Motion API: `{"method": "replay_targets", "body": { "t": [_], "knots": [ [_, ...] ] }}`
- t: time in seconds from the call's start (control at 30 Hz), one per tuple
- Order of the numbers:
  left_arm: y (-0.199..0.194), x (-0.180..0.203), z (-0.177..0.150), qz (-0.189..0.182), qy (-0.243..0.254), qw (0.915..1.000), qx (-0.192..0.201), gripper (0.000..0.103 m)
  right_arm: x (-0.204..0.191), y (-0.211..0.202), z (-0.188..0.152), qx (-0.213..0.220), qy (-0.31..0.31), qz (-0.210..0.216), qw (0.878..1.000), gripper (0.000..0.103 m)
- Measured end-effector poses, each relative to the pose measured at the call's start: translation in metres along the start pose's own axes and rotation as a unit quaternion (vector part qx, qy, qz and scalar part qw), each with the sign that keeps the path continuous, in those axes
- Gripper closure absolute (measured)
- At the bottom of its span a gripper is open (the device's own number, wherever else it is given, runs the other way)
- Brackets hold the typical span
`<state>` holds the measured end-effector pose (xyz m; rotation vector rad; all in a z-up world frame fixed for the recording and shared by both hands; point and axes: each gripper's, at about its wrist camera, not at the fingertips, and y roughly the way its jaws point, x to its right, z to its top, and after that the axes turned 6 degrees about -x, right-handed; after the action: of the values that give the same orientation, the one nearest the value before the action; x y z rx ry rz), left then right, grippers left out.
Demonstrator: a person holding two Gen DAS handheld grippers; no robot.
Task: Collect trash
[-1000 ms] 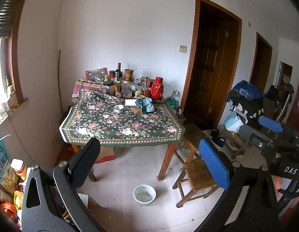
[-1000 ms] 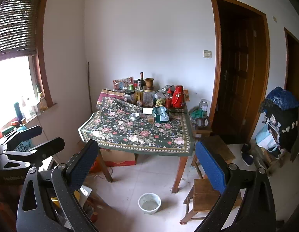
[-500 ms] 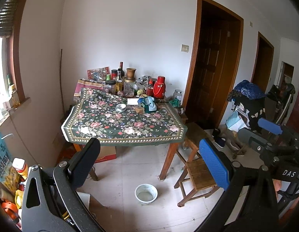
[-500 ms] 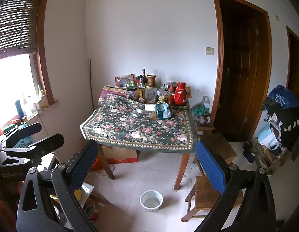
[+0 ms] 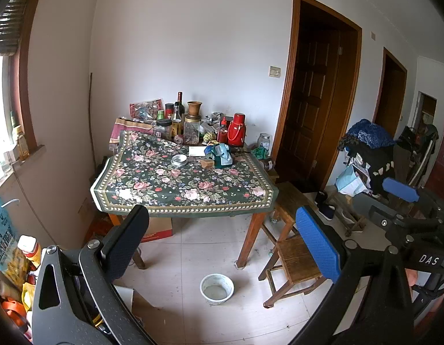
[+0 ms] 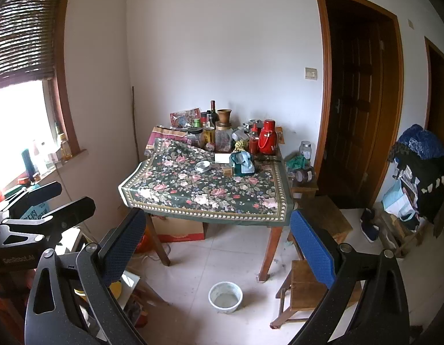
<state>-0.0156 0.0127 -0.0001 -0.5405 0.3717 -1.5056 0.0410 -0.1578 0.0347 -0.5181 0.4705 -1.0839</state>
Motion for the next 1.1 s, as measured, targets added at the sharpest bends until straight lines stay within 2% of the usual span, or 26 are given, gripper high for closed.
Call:
{"method": "replay_targets", "body": {
  "t": [0.7,1.1],
  "knots": [
    [0.003,-0.002,0.001,0.002,-0.001,1.0000,0.001,0.000,0.005,0.002,-0.001,0.002,0.003,0.005,1.000,0.003],
    [0.030,0.015,0.014,0.017,-0.006,0.9998,0.002,0.000,0.029,0.016,0.009,0.010,0.007,0.013,1.000,0.003]
  ]
}}
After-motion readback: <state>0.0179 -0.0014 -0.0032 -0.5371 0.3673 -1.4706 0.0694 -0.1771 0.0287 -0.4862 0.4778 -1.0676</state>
